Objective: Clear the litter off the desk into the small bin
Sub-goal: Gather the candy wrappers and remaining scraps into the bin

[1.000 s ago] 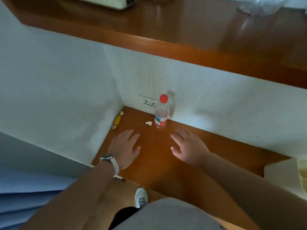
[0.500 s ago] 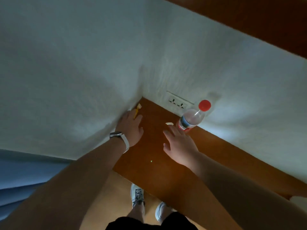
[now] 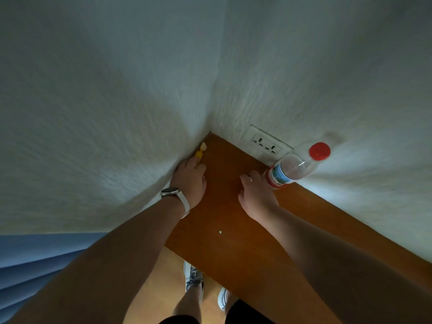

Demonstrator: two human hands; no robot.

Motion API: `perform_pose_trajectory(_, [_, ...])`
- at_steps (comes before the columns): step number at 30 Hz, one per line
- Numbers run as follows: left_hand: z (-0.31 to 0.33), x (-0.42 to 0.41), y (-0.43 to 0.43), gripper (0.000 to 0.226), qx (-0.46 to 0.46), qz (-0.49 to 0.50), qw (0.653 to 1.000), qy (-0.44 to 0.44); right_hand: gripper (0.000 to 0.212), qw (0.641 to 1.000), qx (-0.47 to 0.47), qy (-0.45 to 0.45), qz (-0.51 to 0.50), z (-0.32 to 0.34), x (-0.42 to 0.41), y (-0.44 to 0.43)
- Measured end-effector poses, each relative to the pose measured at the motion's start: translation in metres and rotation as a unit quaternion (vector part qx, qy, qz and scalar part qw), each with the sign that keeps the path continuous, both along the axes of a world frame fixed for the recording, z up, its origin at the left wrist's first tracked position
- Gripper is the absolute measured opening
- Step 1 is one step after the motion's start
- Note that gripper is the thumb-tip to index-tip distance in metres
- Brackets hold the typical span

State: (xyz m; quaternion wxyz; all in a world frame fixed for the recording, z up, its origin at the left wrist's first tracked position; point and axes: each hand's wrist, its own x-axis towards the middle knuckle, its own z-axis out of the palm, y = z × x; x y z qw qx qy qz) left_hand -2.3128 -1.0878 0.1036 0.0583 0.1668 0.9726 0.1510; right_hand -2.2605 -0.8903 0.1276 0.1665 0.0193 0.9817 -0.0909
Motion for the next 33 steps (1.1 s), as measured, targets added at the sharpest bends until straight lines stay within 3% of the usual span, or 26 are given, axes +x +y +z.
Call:
perform_pose_trajectory(6, [0.0, -0.008, 0.016, 0.026, 0.002, 0.017, 1.0, -0.014, 0.03, 0.999, -0.012, 0.015, 0.033, -0.008, 0.024, 0.008])
perform_pose_trajectory(11, [0.0, -0.008, 0.021, 0.041, 0.057, 0.039, 0.997, -0.044, 0.028, 0.999, -0.04, 0.019, 0.023, -0.002, 0.047, 0.014])
perform_pose_trajectory(16, [0.004, 0.0, 0.016, 0.039, 0.057, 0.04, 0.995, -0.065, 0.028, 0.997, -0.067, 0.031, -0.005, 0.014, 0.069, 0.018])
perform_pose_trajectory(19, [0.011, 0.017, 0.016, 0.038, 0.067, 0.02, 0.994, -0.08, 0.026, 0.995, -0.082, 0.037, -0.031, 0.028, 0.082, 0.022])
perform_pose_trajectory(27, [0.031, 0.095, 0.028, 0.04, 0.202, -0.016, 0.968, -0.148, 0.03, 0.984, -0.105, 0.02, -0.145, 0.061, 0.116, 0.038])
perform_pose_trajectory(33, [0.059, 0.119, 0.063, 0.035, 0.221, -0.05, 0.957, -0.179, 0.025, 0.972, -0.12, 0.053, -0.194, 0.082, 0.159, 0.06])
